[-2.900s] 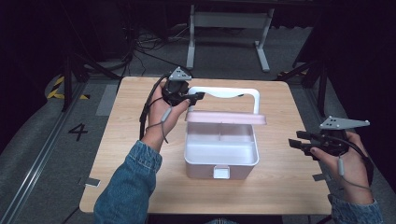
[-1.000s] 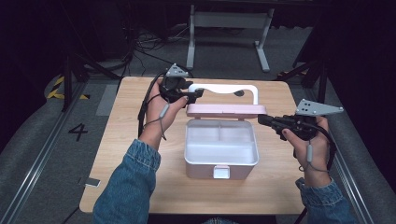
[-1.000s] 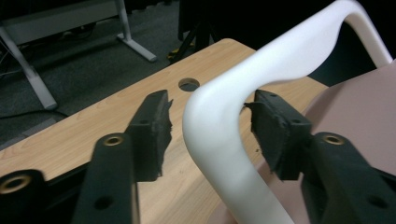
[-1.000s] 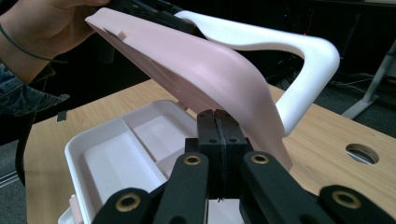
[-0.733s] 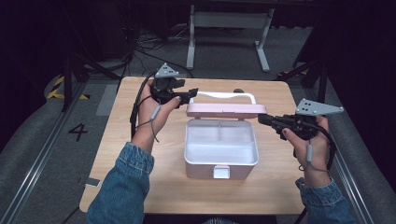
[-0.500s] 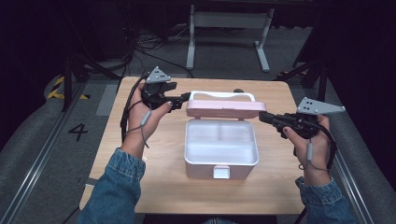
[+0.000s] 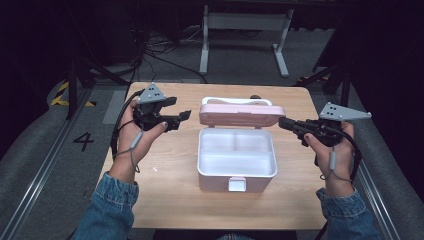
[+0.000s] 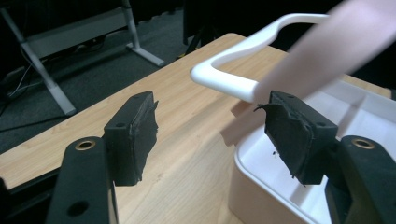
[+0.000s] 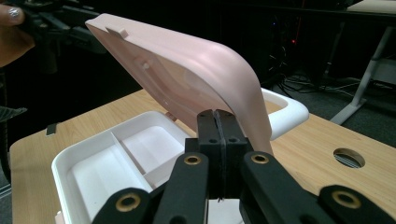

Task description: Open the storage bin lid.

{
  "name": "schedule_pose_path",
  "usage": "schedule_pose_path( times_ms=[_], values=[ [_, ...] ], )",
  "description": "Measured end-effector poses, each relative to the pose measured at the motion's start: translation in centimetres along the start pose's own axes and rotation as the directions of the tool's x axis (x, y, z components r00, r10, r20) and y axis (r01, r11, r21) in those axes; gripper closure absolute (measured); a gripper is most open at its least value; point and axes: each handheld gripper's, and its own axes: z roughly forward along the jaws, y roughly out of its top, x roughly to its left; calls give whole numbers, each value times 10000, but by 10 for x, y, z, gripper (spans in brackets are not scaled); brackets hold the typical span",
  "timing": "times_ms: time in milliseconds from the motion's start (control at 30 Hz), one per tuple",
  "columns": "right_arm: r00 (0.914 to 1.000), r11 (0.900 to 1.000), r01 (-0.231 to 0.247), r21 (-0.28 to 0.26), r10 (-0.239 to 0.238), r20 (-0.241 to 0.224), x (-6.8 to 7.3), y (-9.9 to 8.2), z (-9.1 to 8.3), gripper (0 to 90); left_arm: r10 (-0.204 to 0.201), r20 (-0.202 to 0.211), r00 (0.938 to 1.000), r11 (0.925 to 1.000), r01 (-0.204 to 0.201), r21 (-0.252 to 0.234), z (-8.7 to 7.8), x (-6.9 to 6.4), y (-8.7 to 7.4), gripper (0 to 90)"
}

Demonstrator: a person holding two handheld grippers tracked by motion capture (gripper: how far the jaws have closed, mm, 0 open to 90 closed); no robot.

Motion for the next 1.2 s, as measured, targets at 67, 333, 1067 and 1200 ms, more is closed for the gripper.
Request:
schedule_pose_path(
  times_ms=[67,333,1067,1200],
  values=[
    [10000,10000,-43,-5,43,5,0,0,0,900,132,150,9998,9999,-132,-11,-2,-2,-4,329],
    [9999,9998,-147,-93,148,36,-2,1,2,900,119,480,9988,9994,-102,-343,1,-11,-18,309],
    [9998,9998,-103,-144,105,158,-7,2,8,900,615,384,9974,9868,-550,-1522,52,-26,-2,220],
    [9998,9997,-160,-164,162,153,-7,2,7,900,731,473,9962,9874,-657,-1437,56,-29,5,309]
  ],
)
